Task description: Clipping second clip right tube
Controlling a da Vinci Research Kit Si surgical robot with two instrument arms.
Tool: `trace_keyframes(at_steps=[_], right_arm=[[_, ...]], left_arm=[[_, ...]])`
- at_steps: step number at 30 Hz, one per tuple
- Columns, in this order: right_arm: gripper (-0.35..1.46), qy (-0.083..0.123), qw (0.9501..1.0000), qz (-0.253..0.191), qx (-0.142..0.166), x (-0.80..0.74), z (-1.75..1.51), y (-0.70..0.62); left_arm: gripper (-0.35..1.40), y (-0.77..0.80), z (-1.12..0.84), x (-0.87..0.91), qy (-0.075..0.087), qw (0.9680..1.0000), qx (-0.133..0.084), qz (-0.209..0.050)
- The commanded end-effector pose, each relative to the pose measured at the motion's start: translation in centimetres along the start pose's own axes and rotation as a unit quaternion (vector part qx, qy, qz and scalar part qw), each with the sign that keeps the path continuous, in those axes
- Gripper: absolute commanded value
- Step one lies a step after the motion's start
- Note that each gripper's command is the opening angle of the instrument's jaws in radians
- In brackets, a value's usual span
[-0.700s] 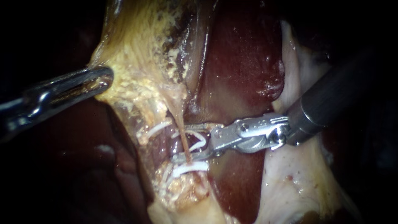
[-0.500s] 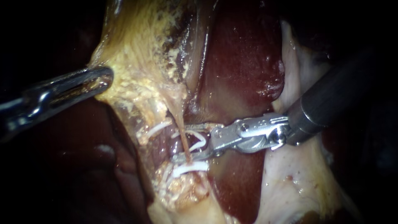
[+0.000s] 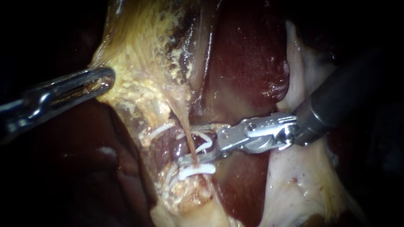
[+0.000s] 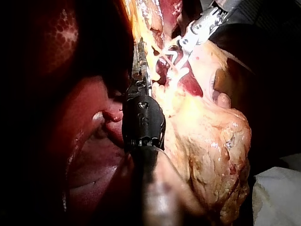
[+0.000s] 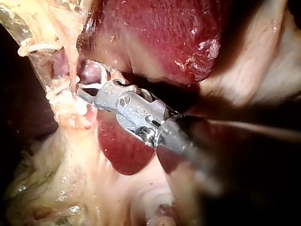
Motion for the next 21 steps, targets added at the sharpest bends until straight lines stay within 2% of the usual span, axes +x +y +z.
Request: trace_keyframes(at_steps=[1, 8, 12, 16, 21], right_arm=[[0.56, 0.000, 1.0000, -0.002, 0.003, 0.02, -0.10, 0.00], [0.53, 0.001, 0.9998, 0.003, 0.020, 0.14, -0.79, -0.01], [0.53, 0.002, 0.9996, 0.005, 0.026, 0.20, -1.04, -0.03], [0.54, 0.009, 0.9995, 0.009, 0.029, 0.31, -1.09, -0.11], [0.55, 0.015, 0.9986, 0.040, 0.032, 0.42, -0.89, -0.23]], left_arm=[[-0.35, 0.00, 0.00, 0.00, 0.000, 1.0000, 0.000, 0.000], [-0.35, 0.01, 0.01, 0.00, 0.000, 1.0000, 0.000, 0.000], [-0.35, 0.01, 0.01, 0.00, 0.000, 1.0000, 0.000, 0.000], [-0.35, 0.01, 0.01, 0.01, 0.000, 1.0000, 0.000, 0.000], [-0.35, 0.01, 0.01, 0.01, 0.000, 1.0000, 0.000, 0.000]])
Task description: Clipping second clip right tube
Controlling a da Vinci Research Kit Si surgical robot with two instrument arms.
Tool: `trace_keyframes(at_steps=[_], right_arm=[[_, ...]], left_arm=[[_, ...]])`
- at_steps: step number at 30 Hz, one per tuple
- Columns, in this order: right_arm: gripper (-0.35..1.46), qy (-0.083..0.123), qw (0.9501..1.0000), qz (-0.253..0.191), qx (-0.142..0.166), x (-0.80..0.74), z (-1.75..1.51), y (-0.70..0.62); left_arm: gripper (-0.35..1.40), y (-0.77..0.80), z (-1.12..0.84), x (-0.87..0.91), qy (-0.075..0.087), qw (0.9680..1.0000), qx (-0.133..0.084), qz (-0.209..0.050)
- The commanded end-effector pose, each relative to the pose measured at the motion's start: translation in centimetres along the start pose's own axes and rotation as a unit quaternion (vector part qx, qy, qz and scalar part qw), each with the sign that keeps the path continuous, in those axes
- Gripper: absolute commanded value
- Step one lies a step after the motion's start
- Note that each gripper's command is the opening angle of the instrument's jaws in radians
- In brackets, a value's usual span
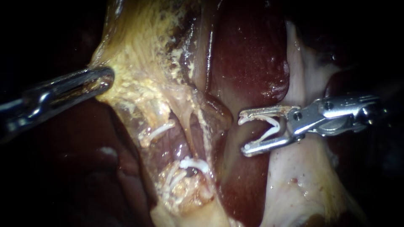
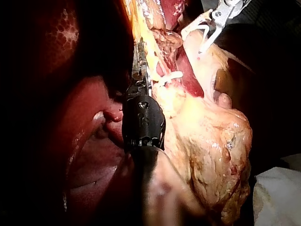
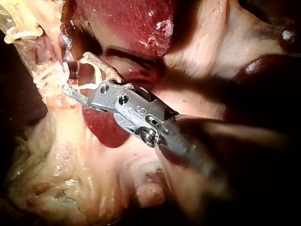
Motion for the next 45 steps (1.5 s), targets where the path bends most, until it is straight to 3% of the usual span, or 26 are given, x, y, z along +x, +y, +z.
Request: trace_keyframes(at_steps=[1, 18, 29, 45], right_arm=[[0.55, 0.000, 1.0000, 0.007, 0.001, -0.01, 0.07, -0.01], [0.55, 0.000, 0.9989, 0.043, 0.016, -0.28, 0.79, 0.04], [0.56, 0.000, 0.9984, 0.056, 0.004, -0.42, 0.93, 0.19], [0.56, -0.007, 0.9964, 0.084, 0.009, -0.63, 1.40, 0.16]], left_arm=[[-0.35, 0.00, 0.00, 0.00, 0.000, 1.0000, 0.000, 0.000], [-0.35, -0.01, -0.01, 0.00, 0.000, 1.0000, -0.001, 0.000], [-0.35, -0.03, -0.02, -0.01, 0.000, 1.0000, -0.001, -0.001], [-0.35, -0.03, -0.03, -0.01, 0.000, 1.0000, -0.002, -0.001]])
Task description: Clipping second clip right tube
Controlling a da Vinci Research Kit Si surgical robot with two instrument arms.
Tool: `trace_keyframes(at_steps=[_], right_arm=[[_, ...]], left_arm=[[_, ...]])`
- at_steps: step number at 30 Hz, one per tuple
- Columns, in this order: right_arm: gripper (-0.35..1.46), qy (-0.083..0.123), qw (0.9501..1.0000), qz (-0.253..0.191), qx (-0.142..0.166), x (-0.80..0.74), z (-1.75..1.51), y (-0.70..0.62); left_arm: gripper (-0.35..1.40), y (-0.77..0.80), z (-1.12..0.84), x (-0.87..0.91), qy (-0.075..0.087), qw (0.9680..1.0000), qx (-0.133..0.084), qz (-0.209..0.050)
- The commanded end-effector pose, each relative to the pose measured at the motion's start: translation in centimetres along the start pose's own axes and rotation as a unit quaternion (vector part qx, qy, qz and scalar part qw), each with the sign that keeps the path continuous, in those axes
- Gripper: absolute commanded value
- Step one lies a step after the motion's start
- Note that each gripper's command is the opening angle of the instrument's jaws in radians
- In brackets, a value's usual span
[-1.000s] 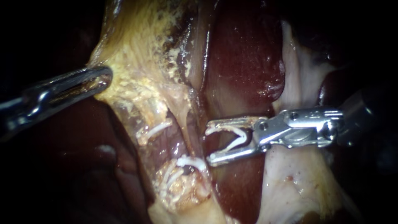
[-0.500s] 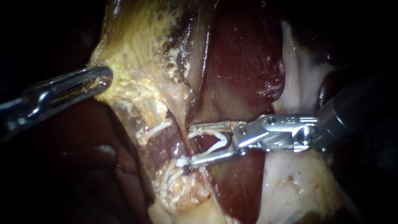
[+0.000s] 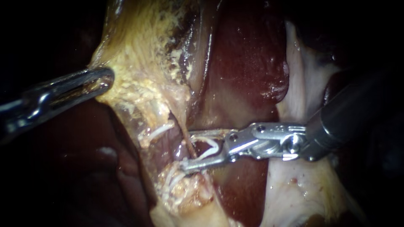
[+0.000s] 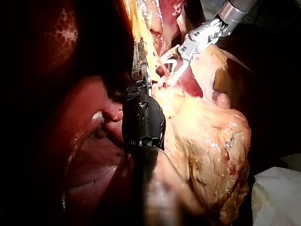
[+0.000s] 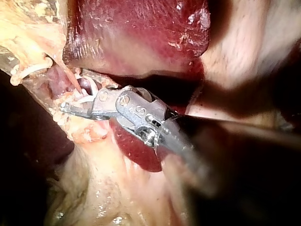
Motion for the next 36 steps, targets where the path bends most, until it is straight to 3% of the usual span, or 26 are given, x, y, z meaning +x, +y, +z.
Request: trace_keyframes(at_steps=[1, 15, 17, 20, 36], right_arm=[[0.56, 0.000, 1.0000, 0.002, 0.000, 0.00, 0.02, 0.00], [0.49, -0.001, 0.9998, 0.019, 0.001, -0.01, 0.04, 0.02], [0.31, -0.001, 0.9998, 0.019, 0.002, -0.02, 0.00, 0.01], [-0.35, -0.004, 0.9993, 0.037, 0.006, -0.02, -0.08, -0.01], [-0.35, -0.005, 0.9981, 0.060, 0.008, -0.02, -0.09, 0.00]], left_arm=[[-0.35, 0.00, 0.00, 0.00, 0.000, 1.0000, 0.000, 0.000], [-0.35, -0.01, 0.00, 0.00, 0.000, 1.0000, 0.000, 0.000], [-0.35, -0.01, -0.01, 0.00, 0.000, 1.0000, 0.000, 0.000], [-0.35, -0.01, -0.01, 0.00, 0.000, 1.0000, 0.000, 0.000], [-0.35, -0.01, 0.00, 0.00, 0.000, 1.0000, 0.000, 0.000]])
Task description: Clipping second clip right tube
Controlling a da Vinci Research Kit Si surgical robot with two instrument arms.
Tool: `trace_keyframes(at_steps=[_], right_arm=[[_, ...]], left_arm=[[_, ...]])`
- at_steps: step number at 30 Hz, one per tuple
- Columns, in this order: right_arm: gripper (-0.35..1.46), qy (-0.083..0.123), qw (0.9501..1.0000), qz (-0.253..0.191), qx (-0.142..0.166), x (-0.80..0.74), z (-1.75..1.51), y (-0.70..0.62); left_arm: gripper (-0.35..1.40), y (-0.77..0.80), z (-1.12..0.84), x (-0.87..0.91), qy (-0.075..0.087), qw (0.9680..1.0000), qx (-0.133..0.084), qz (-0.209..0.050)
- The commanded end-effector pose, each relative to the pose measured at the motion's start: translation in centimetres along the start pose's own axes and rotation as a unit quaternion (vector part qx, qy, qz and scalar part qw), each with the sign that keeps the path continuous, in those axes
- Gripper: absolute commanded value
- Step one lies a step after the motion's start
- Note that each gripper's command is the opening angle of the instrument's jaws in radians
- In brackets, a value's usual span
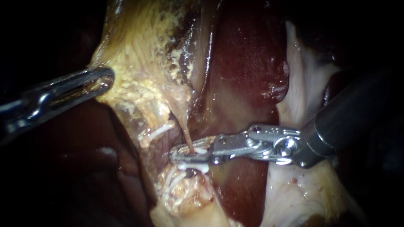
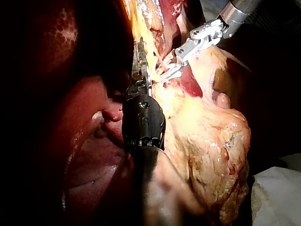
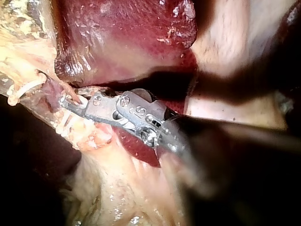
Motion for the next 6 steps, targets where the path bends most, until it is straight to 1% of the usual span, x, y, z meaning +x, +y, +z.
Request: trace_keyframes(at_steps=[1, 6], right_arm=[[-0.35, 0.000, 1.0000, 0.000, 0.000, 0.00, 0.00, 0.00], [-0.35, 0.000, 1.0000, 0.000, 0.001, 0.00, 0.00, 0.01]], left_arm=[[-0.35, 0.00, 0.00, 0.00, 0.000, 1.0000, 0.000, 0.000], [-0.35, 0.00, 0.01, 0.00, 0.000, 1.0000, 0.000, 0.000]])
